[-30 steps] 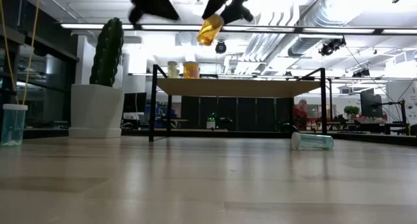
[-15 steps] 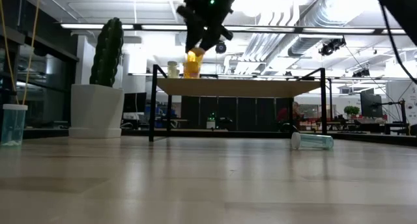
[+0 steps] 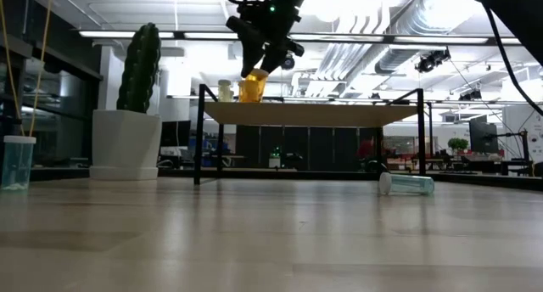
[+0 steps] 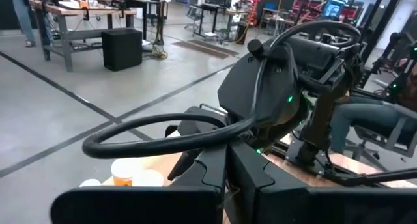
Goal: Pick and place medicine bottles onto shelf by color
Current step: Align the orange pill bottle with the other yellow pill bottles on the shelf, then put the top right blue pill bottle on the shelf
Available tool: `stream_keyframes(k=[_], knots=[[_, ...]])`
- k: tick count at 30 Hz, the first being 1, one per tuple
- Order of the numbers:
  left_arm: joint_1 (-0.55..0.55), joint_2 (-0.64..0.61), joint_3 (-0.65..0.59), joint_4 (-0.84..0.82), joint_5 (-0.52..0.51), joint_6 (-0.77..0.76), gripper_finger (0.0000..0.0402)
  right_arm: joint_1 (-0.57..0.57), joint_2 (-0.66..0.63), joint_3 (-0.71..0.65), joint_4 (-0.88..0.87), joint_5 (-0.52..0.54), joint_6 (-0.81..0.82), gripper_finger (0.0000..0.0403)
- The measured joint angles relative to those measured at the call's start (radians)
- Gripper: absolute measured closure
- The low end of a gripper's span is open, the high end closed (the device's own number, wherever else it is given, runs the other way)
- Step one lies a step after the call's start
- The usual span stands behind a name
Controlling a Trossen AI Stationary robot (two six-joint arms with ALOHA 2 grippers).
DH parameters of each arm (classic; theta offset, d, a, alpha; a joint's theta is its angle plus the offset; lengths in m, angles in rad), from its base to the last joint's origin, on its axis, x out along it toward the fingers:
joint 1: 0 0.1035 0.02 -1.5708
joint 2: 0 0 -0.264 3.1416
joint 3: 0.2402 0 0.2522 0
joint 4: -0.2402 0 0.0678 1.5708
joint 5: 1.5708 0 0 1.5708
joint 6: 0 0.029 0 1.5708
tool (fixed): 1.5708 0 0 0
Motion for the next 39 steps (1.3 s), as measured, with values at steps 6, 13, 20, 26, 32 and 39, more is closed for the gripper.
stream_keyframes(k=[6, 13, 20, 26, 32, 39], knots=[[0.000, 0.001, 0.000, -0.001, 0.000, 0.000, 0.0401, 0.000, 0.000, 0.000, -0.008, 0.001, 0.048, 0.0206], [0.000, 0.001, 0.000, 0.000, 0.001, 0.000, 0.0401, -0.002, 0.000, -0.001, 0.006, 0.008, 0.024, 0.0206], [0.000, 0.001, 0.000, 0.000, 0.001, 0.002, 0.0401, -0.002, 0.000, -0.001, 0.006, -0.012, 0.022, 0.0206], [0.000, 0.001, 0.000, -0.001, 0.001, 0.003, 0.0401, -0.002, 0.000, -0.001, 0.006, -0.013, 0.022, 0.0195], [0.000, 0.001, 0.000, 0.000, 0.002, 0.003, 0.0401, -0.002, 0.000, -0.001, 0.007, -0.017, 0.022, 0.0153], [0.000, 0.001, 0.000, -0.001, 0.002, 0.003, 0.0401, -0.002, 0.000, -0.001, 0.010, -0.040, 0.007, 0.0126]])
